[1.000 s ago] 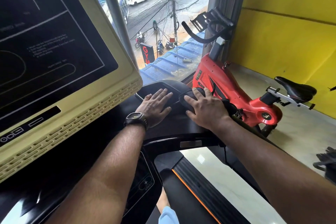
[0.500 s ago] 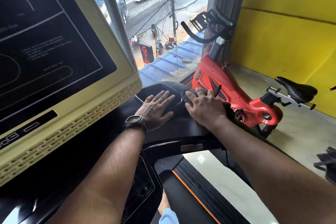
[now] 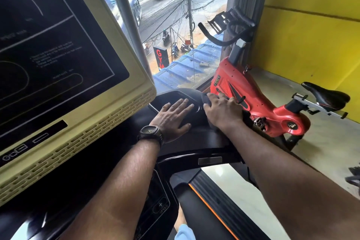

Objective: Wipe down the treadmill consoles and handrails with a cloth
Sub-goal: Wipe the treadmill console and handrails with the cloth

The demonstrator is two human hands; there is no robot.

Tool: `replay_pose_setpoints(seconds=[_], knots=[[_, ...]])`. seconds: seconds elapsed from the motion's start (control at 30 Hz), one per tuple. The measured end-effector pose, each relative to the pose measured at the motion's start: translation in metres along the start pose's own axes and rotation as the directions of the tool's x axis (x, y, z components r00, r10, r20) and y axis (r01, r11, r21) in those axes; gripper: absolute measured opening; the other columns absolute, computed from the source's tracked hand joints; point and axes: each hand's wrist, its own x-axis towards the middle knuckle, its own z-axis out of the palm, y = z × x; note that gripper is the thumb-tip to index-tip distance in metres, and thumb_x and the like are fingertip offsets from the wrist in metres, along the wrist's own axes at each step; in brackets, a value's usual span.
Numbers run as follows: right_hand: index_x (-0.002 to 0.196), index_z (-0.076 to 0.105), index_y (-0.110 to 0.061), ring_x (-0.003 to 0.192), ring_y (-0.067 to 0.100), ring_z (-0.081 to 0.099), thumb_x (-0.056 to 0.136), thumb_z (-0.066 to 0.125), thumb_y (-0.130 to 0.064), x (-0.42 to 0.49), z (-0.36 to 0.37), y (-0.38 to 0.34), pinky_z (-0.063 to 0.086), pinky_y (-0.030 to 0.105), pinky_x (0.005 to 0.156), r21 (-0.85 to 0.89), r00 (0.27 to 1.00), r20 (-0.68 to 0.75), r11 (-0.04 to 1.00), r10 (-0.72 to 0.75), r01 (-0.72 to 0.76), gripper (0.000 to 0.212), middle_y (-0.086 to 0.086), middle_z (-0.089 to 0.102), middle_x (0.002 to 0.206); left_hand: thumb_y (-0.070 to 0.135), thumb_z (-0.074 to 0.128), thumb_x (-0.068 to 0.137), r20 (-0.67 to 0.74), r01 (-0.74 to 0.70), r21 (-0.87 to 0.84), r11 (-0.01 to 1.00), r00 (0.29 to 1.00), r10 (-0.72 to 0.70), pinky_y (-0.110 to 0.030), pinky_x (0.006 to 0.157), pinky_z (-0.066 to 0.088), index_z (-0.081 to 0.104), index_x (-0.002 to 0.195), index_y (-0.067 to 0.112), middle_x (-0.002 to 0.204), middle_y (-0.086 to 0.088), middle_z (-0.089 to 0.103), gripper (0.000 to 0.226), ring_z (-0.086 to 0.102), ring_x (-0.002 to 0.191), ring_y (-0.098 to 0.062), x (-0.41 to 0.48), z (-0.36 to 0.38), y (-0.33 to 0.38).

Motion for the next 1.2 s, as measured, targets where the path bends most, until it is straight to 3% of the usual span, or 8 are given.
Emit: replay_pose_setpoints(seconds=[0.1, 0.27, 0.47, 0.63, 0.83, 1.0, 1.1, 1.2], knots=[[0.142, 0.047, -0.026, 0.123, 0.046, 0.049, 0.100, 0.041, -0.049, -0.018, 0.012, -0.016, 0.045, 0.054, 0.093, -0.115, 0.993, -0.070, 0.988, 0.090, -0.098, 0.049, 0.016, 0.051, 0.143, 0.062, 0.017, 0.083, 0.006, 0.005, 0.005, 1.000, 1.000, -0.006, -0.045, 0.123, 0.009, 0.010, 0.160, 0.034, 0.168, 0.005, 0.001, 0.082, 0.001, 0.155, -0.014, -0.001, -0.001, 0.001], [0.146, 0.046, -0.031, 0.124, 0.042, 0.051, 0.100, 0.041, -0.051, -0.007, 0.004, 0.004, 0.046, 0.050, 0.096, -0.117, 0.987, -0.024, 0.981, -0.159, 0.156, 0.050, 0.010, 0.052, 0.146, 0.047, 0.034, 0.082, -0.004, 0.036, -0.102, 0.994, 0.999, -0.037, -0.045, 0.123, 0.013, 0.014, 0.160, 0.030, 0.168, 0.005, 0.001, 0.083, 0.000, 0.154, -0.013, 0.005, -0.005, 0.014], [0.136, 0.052, -0.024, 0.115, 0.042, 0.055, 0.097, 0.044, -0.050, -0.029, 0.015, -0.001, 0.046, 0.050, 0.090, -0.172, 0.988, -0.128, 0.979, 0.089, -0.110, 0.047, 0.016, 0.058, 0.132, 0.040, 0.035, 0.082, -0.008, -0.005, -0.112, 0.994, 1.000, 0.004, -0.043, 0.124, 0.010, 0.015, 0.160, 0.027, 0.168, 0.005, 0.002, 0.082, -0.002, 0.154, -0.010, 0.010, -0.004, 0.020], [0.144, 0.049, -0.033, 0.121, 0.041, 0.053, 0.098, 0.045, -0.052, -0.018, 0.006, 0.014, 0.046, 0.050, 0.096, -0.110, 0.990, -0.044, 0.986, -0.131, 0.126, 0.050, 0.011, 0.054, 0.142, 0.043, 0.035, 0.081, 0.011, -0.007, -0.073, 0.997, 1.000, 0.008, -0.044, 0.123, 0.009, 0.015, 0.161, 0.022, 0.169, 0.002, 0.004, 0.085, 0.000, 0.154, -0.012, 0.011, -0.008, 0.024], [0.137, 0.054, -0.025, 0.119, 0.040, 0.057, 0.098, 0.043, -0.050, -0.019, -0.001, 0.024, 0.047, 0.049, 0.095, 0.028, 0.984, -0.081, 0.987, 0.158, -0.156, 0.047, 0.017, 0.061, 0.131, 0.033, 0.048, 0.087, 0.001, 0.021, -0.117, 0.993, 1.000, -0.021, -0.046, 0.123, 0.012, 0.018, 0.159, 0.018, 0.168, -0.004, 0.007, 0.080, 0.002, 0.155, -0.016, 0.016, -0.004, 0.034], [0.142, 0.051, -0.033, 0.117, 0.040, 0.057, 0.097, 0.045, -0.053, -0.032, 0.008, 0.018, 0.046, 0.049, 0.091, -0.154, 0.989, -0.114, 0.985, -0.095, 0.077, 0.049, 0.014, 0.059, 0.136, 0.035, 0.049, 0.087, -0.004, -0.023, -0.084, 0.996, 1.000, 0.023, -0.047, 0.123, 0.012, 0.015, 0.160, 0.018, 0.168, -0.002, 0.006, 0.083, 0.002, 0.155, -0.015, 0.018, -0.002, 0.033], [0.143, 0.049, -0.031, 0.122, 0.040, 0.057, 0.100, 0.040, -0.054, -0.004, -0.007, 0.033, 0.046, 0.048, 0.098, 0.075, 0.998, 0.044, 0.996, 0.035, -0.038, 0.050, 0.015, 0.058, 0.138, 0.041, 0.039, 0.082, -0.029, -0.028, -0.063, 0.998, 0.999, 0.026, -0.048, 0.123, 0.014, 0.017, 0.160, 0.018, 0.168, -0.003, 0.008, 0.085, 0.004, 0.155, -0.016, 0.017, -0.003, 0.034], [0.136, 0.053, -0.022, 0.118, 0.042, 0.056, 0.099, 0.041, -0.051, -0.019, 0.003, 0.021, 0.046, 0.050, 0.095, -0.047, 0.981, -0.077, 0.982, 0.180, -0.184, 0.049, 0.019, 0.060, 0.131, 0.042, 0.039, 0.083, -0.049, -0.032, -0.047, 0.998, 0.998, 0.030, -0.048, 0.122, 0.016, 0.019, 0.160, 0.018, 0.168, -0.003, 0.011, 0.083, 0.007, 0.155, -0.016, 0.017, 0.000, 0.033]])
